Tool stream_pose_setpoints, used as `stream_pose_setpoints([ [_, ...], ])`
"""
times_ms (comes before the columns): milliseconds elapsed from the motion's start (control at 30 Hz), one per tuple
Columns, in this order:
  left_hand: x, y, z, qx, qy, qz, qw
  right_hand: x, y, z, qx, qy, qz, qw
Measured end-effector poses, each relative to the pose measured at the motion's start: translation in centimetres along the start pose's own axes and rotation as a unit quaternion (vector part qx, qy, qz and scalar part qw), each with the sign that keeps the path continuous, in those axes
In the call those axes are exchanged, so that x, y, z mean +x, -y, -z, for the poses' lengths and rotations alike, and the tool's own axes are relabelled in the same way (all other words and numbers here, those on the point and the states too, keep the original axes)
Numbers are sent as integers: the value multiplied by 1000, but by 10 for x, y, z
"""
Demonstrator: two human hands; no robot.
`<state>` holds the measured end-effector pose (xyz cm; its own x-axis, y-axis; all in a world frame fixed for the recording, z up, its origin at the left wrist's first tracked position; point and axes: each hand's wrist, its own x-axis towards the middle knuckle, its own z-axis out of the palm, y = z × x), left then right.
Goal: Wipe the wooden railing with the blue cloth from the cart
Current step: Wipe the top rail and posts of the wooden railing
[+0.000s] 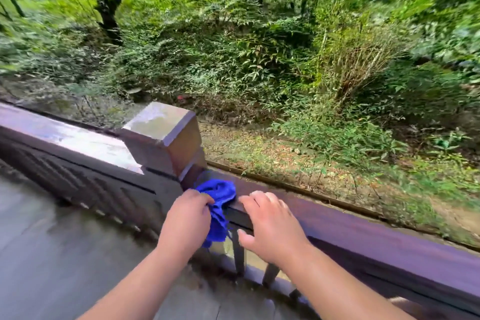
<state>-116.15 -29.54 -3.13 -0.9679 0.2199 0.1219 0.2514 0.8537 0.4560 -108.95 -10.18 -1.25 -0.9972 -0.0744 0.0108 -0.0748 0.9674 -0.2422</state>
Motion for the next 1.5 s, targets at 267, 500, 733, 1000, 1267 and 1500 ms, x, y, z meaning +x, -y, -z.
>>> stream_pose_setpoints([
  [267,-34,64,76,-87,-65,117,987,31,117,-40,89,66,97,989],
  [500,12,162,140,-109,-110,126,980,83,206,-51,81,60,98,990],
  [733,84,241,181,-136,-68,83,985,125,278,-80,61,60,-2,996],
  [1000,147,207,140,-190,53,-4,980,137,289,-81,175,14,-195,965],
  [1267,162,208,89,78,189,-264,943,157,280,-112,151,64,-243,956],
  [1500,186,243,103,158,200,-348,902,191,299,-106,131,-14,-205,970],
])
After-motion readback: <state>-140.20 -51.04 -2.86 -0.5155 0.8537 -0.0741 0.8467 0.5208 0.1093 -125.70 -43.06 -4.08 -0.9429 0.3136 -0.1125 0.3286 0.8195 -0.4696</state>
